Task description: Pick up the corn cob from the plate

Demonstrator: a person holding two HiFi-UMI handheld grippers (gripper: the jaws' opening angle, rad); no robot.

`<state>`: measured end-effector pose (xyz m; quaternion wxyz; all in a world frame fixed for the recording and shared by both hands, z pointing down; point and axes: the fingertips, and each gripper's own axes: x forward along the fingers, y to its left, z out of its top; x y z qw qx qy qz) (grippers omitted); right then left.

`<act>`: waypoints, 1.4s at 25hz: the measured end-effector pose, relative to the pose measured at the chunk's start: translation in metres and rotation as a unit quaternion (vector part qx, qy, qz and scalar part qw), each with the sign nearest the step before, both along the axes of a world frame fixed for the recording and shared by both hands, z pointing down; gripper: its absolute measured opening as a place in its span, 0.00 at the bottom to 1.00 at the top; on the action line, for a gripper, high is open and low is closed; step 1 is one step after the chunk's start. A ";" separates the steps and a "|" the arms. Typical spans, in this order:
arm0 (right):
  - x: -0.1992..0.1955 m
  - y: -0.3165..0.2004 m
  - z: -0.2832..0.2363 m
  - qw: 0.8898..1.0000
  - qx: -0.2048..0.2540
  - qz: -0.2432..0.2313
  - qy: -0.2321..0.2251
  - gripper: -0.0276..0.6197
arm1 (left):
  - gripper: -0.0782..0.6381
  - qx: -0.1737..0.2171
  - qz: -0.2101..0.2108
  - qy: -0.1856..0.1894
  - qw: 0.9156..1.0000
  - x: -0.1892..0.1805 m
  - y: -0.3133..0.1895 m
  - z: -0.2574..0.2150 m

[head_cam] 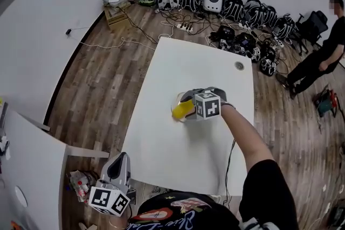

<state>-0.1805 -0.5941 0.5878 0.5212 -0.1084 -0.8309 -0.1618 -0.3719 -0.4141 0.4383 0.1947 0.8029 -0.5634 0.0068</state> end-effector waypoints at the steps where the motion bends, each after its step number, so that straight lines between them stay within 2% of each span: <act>1: -0.001 0.001 0.006 1.000 0.001 -0.017 0.015 0.43 | 0.09 -0.001 -0.005 0.001 1.000 -0.003 0.001 0.001; 4: -0.002 0.000 0.022 0.996 0.013 -0.067 0.064 0.43 | 0.09 -0.004 -0.022 0.006 1.000 -0.010 0.003 0.004; 9: 0.000 -0.009 0.045 0.982 0.034 -0.132 0.134 0.43 | 0.09 -0.016 -0.041 0.032 0.999 -0.015 0.002 0.014; 14: -0.002 -0.010 0.051 0.975 -0.002 -0.144 0.168 0.43 | 0.09 -0.029 -0.061 0.030 0.997 -0.023 -0.002 0.020; 17: -0.003 -0.011 0.049 0.975 -0.011 -0.147 0.169 0.43 | 0.09 -0.033 -0.059 0.033 0.997 -0.021 -0.004 0.021; 20: 0.000 -0.012 0.047 0.979 -0.003 -0.139 0.149 0.43 | 0.09 -0.036 -0.054 0.032 0.997 -0.019 -0.004 0.021; 22: 0.002 -0.013 0.044 0.986 0.017 -0.117 0.118 0.43 | 0.09 -0.036 -0.052 0.031 0.998 -0.021 -0.004 0.022; 24: -0.001 -0.013 0.029 0.996 0.027 -0.061 0.053 0.43 | 0.09 -0.031 -0.049 0.028 0.998 -0.023 -0.006 0.019; 26: -0.005 -0.012 0.002 0.998 0.026 0.025 -0.045 0.43 | 0.09 -0.024 -0.044 0.028 0.998 -0.024 -0.009 0.016; 28: -0.003 -0.010 -0.028 0.982 0.020 0.113 -0.148 0.43 | 0.09 -0.017 -0.032 0.031 0.999 -0.020 -0.014 0.009; 30: 0.007 -0.008 -0.058 0.951 0.014 0.193 -0.241 0.43 | 0.09 -0.008 -0.012 0.035 0.999 -0.009 -0.021 0.001; 32: 0.020 -0.002 -0.090 0.906 0.011 0.263 -0.331 0.43 | 0.09 -0.001 0.012 0.036 0.999 0.003 -0.027 -0.004; 35: 0.045 0.019 -0.134 0.817 0.000 0.345 -0.461 0.43 | 0.09 0.017 0.049 0.036 0.998 0.025 -0.036 -0.009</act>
